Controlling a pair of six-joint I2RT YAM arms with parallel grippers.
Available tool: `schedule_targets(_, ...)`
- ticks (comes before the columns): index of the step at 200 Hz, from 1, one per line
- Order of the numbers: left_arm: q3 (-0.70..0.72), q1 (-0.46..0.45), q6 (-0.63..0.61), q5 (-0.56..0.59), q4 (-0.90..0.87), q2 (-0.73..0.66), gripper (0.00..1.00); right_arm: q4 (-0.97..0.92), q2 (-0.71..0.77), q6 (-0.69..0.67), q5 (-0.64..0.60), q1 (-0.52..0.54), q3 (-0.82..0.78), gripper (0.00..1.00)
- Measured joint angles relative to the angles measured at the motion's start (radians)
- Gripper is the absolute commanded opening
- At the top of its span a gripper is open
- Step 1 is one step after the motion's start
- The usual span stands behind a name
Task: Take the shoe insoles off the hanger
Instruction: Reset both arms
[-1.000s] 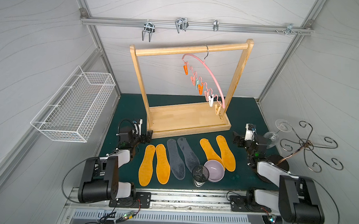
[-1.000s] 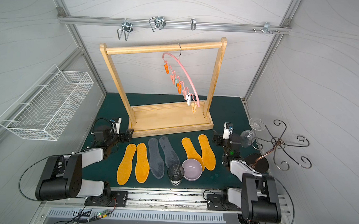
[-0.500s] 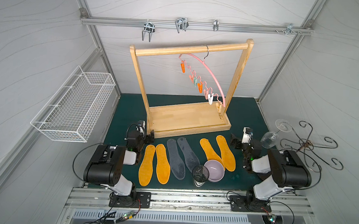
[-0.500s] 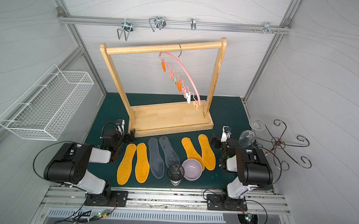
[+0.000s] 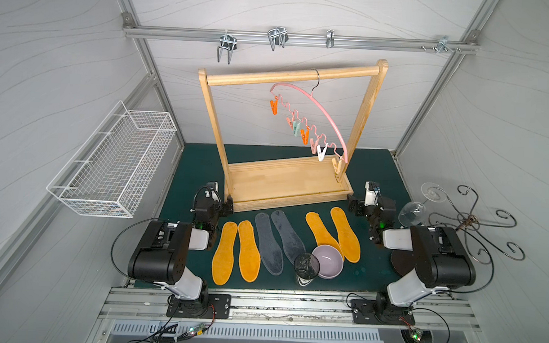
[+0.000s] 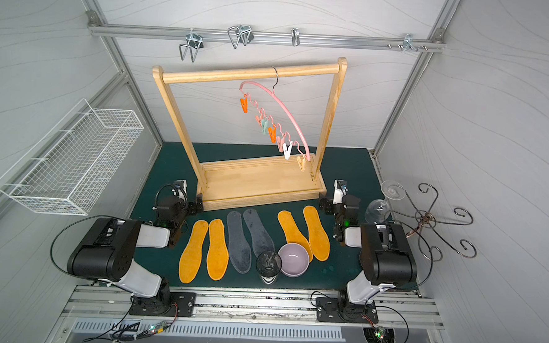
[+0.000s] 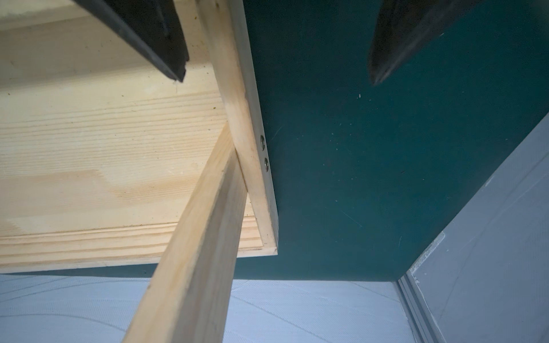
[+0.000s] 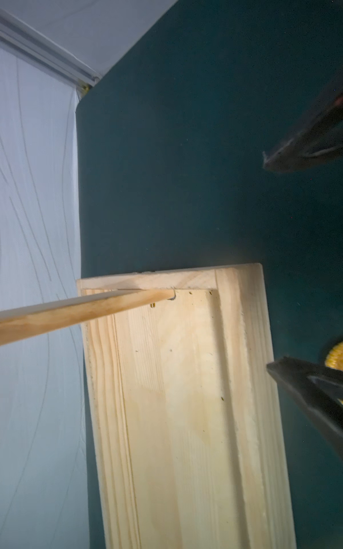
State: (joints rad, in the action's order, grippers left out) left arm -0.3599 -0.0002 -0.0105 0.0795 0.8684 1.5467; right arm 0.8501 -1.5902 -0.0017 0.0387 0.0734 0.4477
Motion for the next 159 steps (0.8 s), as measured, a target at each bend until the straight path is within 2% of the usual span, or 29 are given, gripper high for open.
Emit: schedule_targets(159,-0.021,0.0,0.004,0.015,-0.042,0.0,1.0,-0.041,0.0,-0.013,0.003,0.0,0.0,0.99)
